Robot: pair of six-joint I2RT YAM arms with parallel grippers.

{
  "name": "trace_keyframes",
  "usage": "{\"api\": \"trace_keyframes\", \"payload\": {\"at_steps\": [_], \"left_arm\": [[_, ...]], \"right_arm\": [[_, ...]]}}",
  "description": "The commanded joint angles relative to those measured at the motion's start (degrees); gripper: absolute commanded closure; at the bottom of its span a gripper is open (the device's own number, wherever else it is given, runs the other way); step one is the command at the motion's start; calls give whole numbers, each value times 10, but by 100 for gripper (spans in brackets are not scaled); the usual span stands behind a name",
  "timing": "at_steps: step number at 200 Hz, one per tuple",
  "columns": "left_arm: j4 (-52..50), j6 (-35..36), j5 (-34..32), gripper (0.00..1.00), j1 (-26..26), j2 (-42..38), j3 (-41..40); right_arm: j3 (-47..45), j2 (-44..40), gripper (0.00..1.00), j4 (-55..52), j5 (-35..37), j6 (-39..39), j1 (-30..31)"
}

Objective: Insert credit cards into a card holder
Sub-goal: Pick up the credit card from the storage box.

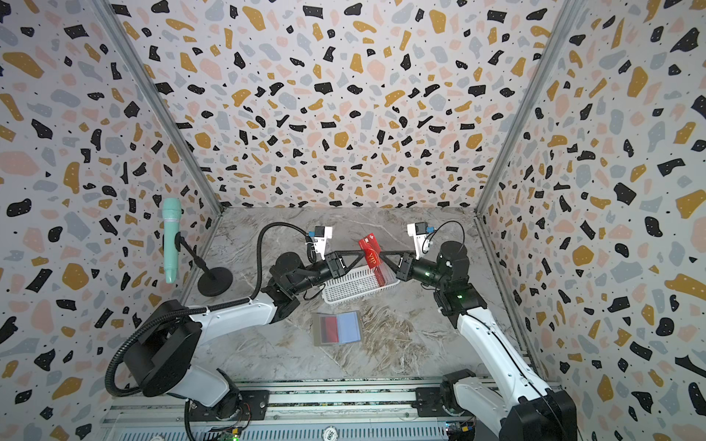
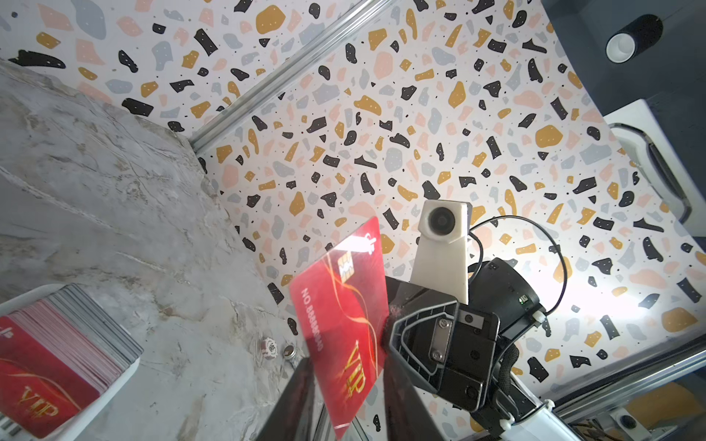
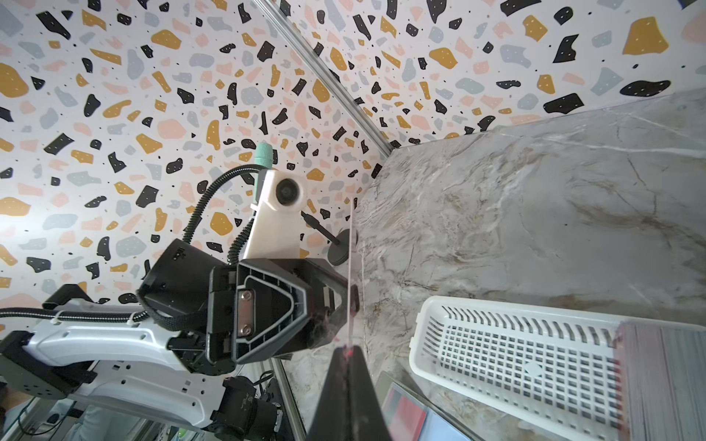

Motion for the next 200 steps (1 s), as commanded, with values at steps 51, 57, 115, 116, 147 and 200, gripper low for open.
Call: {"api": "trace_keyframes", "payload": {"at_steps": [51, 57, 115, 116, 147, 200], "left_arm": [[80, -34, 30, 69, 1, 10, -3], [79, -34, 30, 69, 1, 10, -4], [67, -27, 29, 66, 1, 11, -9], [67, -27, 29, 66, 1, 10, -9], [59, -21, 26, 66, 1, 6, -8], [88, -38, 35, 76, 1, 5, -3]], "right_arm": [[-13, -10, 97, 54, -35, 33, 0], [-13, -10, 97, 54, -35, 33, 0], [-12, -15, 97, 30, -14, 17, 0], [-12, -15, 97, 28, -13, 16, 0], [-14, -17, 97, 19, 1, 9, 1], [-31, -8, 97, 55, -18, 35, 0]]}}
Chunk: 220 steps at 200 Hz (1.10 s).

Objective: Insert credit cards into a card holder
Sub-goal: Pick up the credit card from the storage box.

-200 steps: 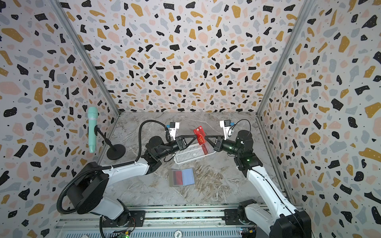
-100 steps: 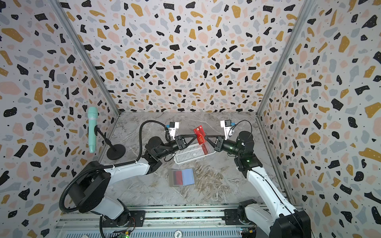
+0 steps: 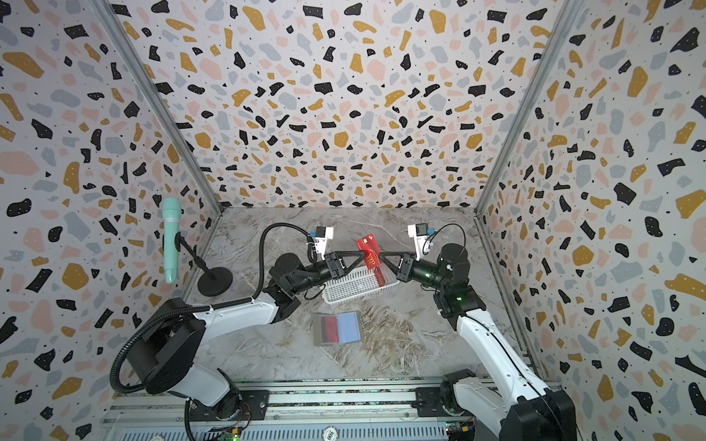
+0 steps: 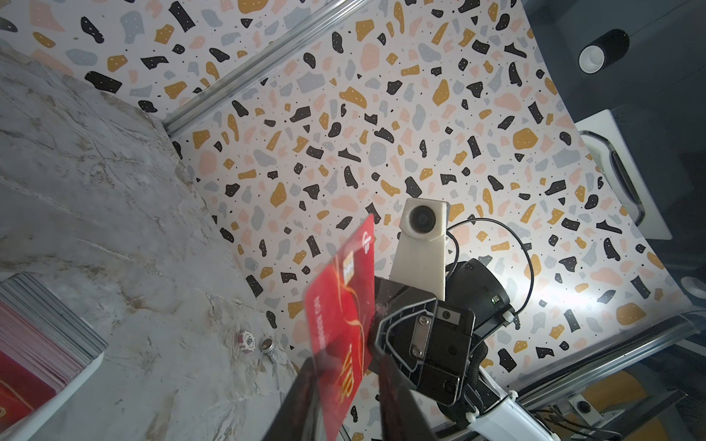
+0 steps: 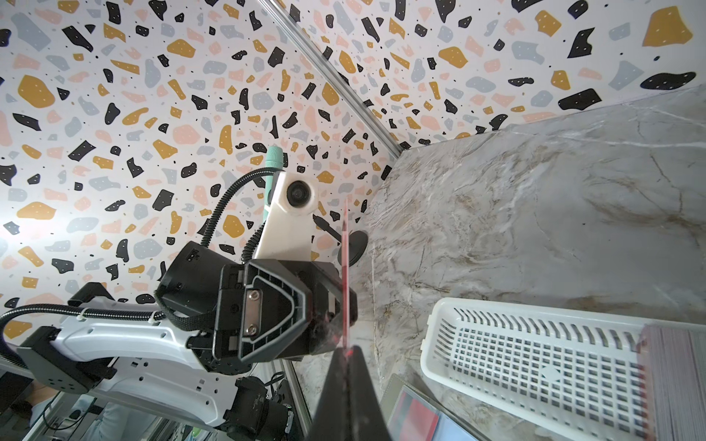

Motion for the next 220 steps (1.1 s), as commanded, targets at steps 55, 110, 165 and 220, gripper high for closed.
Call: {"api": "trace_keyframes", "payload": {"at_steps": [55, 110, 165, 220], "left_arm": [[68, -9, 15, 91, -2, -2, 0], [8, 20, 1, 100, 3, -12, -4], [-78, 62, -1, 100, 26, -58, -38], [-140, 93, 5, 100, 51, -118, -118]], "right_arm": [[-26, 4, 96, 41, -17, 31, 3], [-31, 3, 84, 9, 20, 4, 25], [-15, -19, 65, -129, 217, -101, 142], [-58, -41, 54, -161, 347, -128, 245]]}}
